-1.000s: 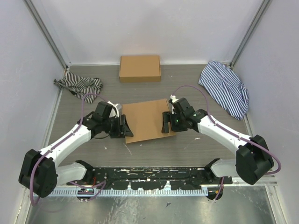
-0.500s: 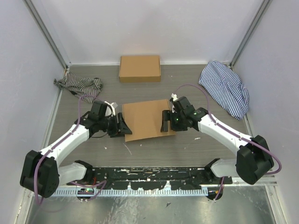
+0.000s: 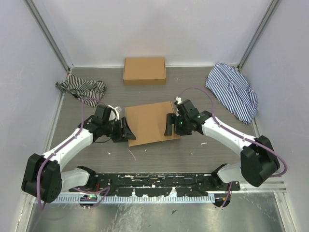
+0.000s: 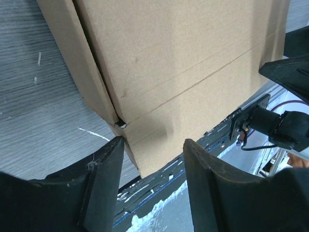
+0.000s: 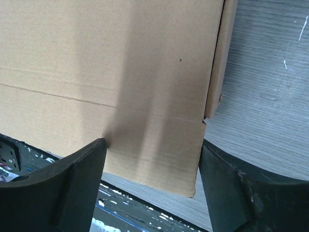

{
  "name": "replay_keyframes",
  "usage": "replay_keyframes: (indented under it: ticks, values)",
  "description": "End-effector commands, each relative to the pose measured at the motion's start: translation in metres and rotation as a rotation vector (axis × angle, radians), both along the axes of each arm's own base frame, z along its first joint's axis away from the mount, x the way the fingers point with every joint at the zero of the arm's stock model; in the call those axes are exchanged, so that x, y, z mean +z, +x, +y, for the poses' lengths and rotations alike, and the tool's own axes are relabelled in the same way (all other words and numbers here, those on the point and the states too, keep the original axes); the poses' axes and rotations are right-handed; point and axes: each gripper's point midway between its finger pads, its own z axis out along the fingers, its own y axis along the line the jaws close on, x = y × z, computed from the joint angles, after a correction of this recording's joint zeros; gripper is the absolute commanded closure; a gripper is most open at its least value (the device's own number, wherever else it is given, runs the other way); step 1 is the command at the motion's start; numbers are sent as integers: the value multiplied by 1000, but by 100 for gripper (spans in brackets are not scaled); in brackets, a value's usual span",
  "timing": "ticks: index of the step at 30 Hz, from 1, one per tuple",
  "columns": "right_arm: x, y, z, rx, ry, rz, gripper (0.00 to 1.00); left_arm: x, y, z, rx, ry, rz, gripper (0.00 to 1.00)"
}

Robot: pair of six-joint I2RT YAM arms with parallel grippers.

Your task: Fold the paper box

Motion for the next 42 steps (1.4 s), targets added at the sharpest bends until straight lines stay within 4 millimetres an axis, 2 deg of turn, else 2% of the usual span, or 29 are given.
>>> replay_keyframes:
  ticks: [1,7,16,22,30,36,42]
  values:
    - [5,11,14,20,47,-65,21,-3,4,-6,-26,-21,-20,42]
    - [-7,19,-3,-16,-56,-97,21,-13,4,-1,-28,18,-15,42]
    - [-6,28,-18,-37,-133,-154,19,-15,6,5,-32,68,-26,42]
    - [-18,25,-8,-7,-89,-128,20,-19,7,5,-34,71,-17,43]
    - [-9,10,7,27,7,-78,24,-11,6,0,-37,34,-20,43]
    - [3,14,8,23,19,-105,25,-1,8,-4,-35,6,-39,43]
    - [-6,24,-1,-9,-36,-143,26,-7,8,-3,-33,14,-41,44]
